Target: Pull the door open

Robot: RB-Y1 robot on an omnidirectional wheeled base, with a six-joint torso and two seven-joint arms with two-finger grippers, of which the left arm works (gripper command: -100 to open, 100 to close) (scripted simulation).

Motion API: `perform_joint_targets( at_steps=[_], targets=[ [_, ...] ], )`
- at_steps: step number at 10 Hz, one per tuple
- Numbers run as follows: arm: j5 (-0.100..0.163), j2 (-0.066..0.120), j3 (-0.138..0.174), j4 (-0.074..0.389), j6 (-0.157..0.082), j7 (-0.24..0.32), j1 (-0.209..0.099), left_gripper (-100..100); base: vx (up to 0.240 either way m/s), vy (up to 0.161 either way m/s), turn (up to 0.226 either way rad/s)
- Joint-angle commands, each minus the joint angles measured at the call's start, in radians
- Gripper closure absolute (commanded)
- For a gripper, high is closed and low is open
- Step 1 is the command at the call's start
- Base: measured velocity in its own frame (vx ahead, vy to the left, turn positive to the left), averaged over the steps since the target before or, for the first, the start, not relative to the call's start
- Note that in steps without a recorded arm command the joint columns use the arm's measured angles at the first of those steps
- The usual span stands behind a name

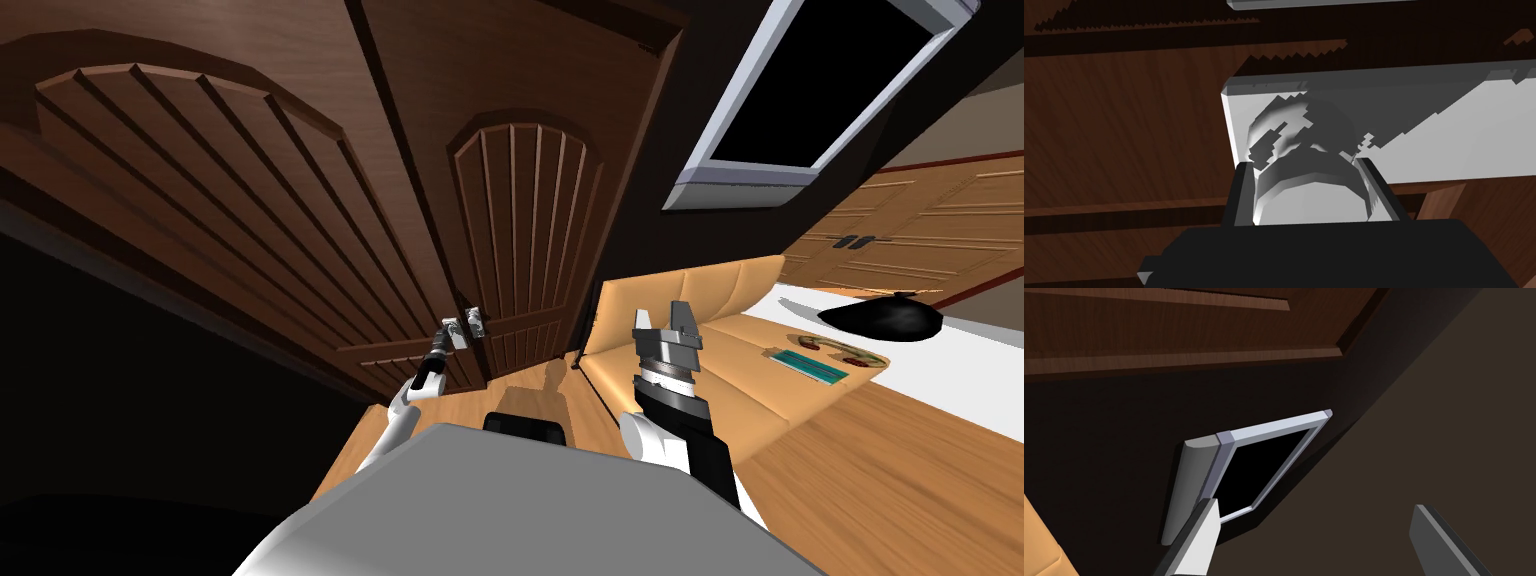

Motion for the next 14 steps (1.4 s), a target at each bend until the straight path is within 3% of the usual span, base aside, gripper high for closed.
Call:
perform_joint_targets(
  at_steps=[1,4,5,10,14],
  targets=[
    [0.003,0.011,0.01,0.005,0.0,0.003,0.018,100,-0.121,0.088,0.037],
    [0.005,0.023,0.009,0.005,-0.002,0.011,0.034,100,-0.203,0.058,0.056],
    [0.004,0.022,-0.006,-0.007,-0.007,0.016,0.033,-100,-0.202,0.005,-0.061],
    [0.002,0.019,-0.062,-0.058,-0.011,0.036,0.048,-100,-0.19,-0.067,-0.064],
    [0.004,0.024,-0.031,-0.025,-0.01,0.028,0.044,-100,0.049,0.079,0.037]
  ],
)
